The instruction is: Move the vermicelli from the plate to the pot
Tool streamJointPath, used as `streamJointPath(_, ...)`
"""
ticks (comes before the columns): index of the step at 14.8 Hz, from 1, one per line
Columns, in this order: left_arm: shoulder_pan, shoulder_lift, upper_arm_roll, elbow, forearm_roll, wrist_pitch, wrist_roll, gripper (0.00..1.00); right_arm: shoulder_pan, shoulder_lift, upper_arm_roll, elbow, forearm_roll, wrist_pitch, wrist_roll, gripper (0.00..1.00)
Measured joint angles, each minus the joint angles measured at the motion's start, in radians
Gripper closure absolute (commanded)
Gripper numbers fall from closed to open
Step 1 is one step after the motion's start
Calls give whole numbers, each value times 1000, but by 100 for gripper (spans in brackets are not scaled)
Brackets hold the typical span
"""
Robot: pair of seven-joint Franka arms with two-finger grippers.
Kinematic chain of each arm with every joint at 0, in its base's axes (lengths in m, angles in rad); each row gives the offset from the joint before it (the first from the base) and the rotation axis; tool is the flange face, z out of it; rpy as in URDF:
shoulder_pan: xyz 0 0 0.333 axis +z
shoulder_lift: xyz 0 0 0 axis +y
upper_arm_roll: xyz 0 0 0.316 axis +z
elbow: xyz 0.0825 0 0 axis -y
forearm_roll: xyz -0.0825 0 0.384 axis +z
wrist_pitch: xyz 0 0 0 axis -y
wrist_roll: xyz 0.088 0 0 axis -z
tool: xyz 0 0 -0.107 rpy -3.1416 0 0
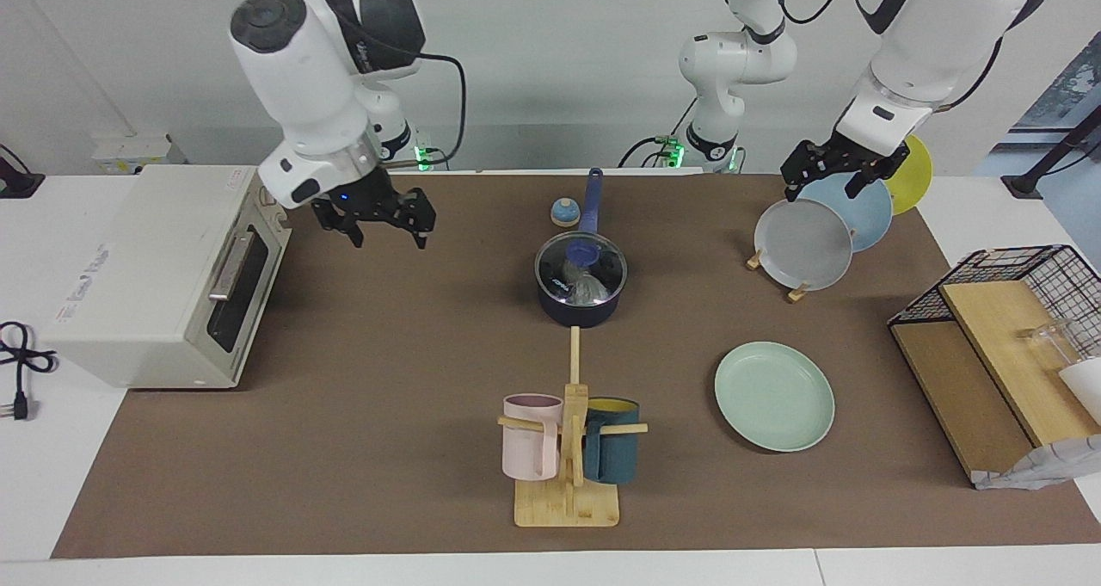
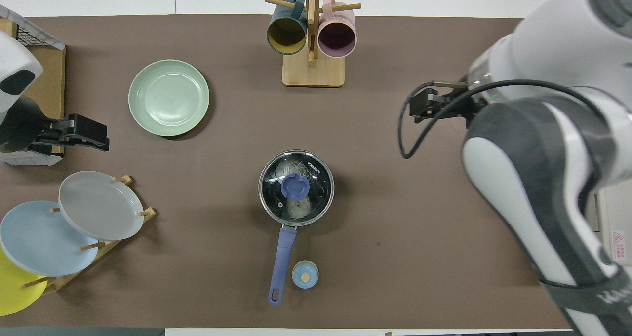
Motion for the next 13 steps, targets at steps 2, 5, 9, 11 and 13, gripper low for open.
streamJointPath(2, 0, 0, 0, 0, 0, 0, 0, 0, -43, -45, -2, -2, -40, -69, -62, 0)
streamJointPath(5, 0, 0, 0, 0, 0, 0, 0, 0, -57, -74, -24, -38, -88, -99, -85, 0)
streamJointPath(9, 0, 0, 0, 0, 0, 0, 0, 0, -109, -80, -43, -75, -88, -77, -226, 0)
streamJointPath(11, 0, 0, 0, 0, 0, 0, 0, 0, -111, -84, -65, -87, -88, -75, -300, 0)
streamJointPath(13, 0, 0, 0, 0, 0, 0, 0, 0, -111, -92, -69, -100, -88, -75, -316, 0)
